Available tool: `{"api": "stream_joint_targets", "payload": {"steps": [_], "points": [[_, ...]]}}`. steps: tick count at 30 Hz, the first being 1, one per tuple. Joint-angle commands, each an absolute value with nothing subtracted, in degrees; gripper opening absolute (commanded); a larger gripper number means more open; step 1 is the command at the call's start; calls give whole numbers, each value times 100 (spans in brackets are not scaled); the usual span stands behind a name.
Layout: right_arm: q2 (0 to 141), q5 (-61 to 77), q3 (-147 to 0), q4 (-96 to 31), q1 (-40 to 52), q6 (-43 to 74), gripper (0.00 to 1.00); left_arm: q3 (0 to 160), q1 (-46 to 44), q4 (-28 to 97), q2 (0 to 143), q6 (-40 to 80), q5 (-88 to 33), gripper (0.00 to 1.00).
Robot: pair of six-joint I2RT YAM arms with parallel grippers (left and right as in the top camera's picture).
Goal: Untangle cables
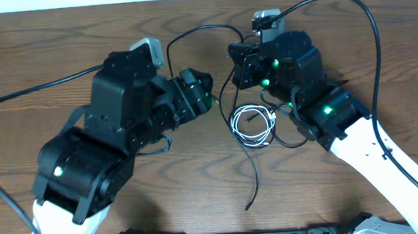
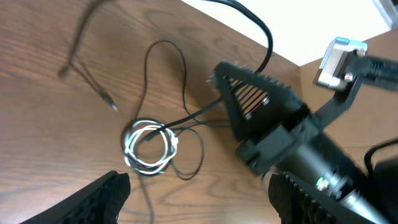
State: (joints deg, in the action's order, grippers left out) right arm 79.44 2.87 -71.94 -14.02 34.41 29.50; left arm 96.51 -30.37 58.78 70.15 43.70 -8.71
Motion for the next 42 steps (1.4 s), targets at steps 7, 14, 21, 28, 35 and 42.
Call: {"api": "stream_joint_targets", "payload": {"steps": [7,14,21,28,35,42], "points": [[8003,-873,-7306,-1627,4042,2674,1,9747,-3011,5137,7435,5284,-1455,77],[8003,-862,-7306,-1649,4082,2674,1,9747,-3011,4722,7448,5286,-1369,73],[8003,-690,-7306,-1514,4104,2674,1,9747,-2923,4770,7470,5640,-1085,70],[8003,-578,-7306,-1433,4136,2672,1,9747,-2364,4788,7483,6058,-1138,70],[8003,-119,-7306,-1092,4143,2670,1,9747,-2209,4744,7688,6237,-1706,70],[8003,-91,-7306,-1120,4333,2320,1,9747,-2191,4639,7942,6528,-2158,66]]}}
